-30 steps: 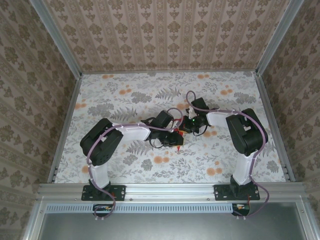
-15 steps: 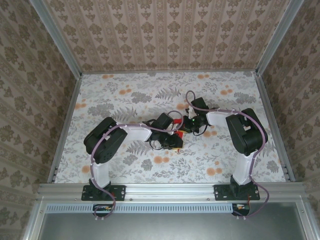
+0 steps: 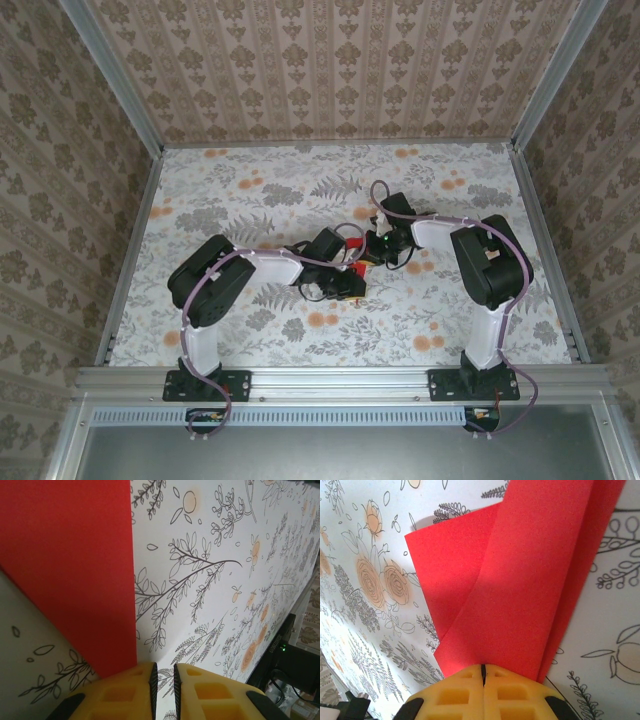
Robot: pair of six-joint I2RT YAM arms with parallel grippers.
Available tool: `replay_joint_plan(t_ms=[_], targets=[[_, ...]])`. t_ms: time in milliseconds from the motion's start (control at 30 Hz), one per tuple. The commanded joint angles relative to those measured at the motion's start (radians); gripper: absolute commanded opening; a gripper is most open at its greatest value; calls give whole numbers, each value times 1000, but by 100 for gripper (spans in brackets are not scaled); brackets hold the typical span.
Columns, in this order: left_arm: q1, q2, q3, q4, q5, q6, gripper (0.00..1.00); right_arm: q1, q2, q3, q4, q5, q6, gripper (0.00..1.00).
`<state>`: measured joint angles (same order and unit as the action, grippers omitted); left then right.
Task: Fold a paper plane with a square sheet of paper (fold left side to right side)
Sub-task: Fold the wing for the fifth time at the center of the table.
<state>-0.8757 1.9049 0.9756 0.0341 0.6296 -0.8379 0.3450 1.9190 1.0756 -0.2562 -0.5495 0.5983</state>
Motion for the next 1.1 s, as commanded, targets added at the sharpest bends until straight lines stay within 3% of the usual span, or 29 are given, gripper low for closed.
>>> replay_joint_plan(t_ms=[0, 1067], targets=[[-22, -2, -41, -54, 21, -15, 20, -3, 51, 8, -73, 103, -17, 0], [-40, -103, -114, -47, 20, -26, 19, -13, 67, 25, -98, 108, -28, 0]])
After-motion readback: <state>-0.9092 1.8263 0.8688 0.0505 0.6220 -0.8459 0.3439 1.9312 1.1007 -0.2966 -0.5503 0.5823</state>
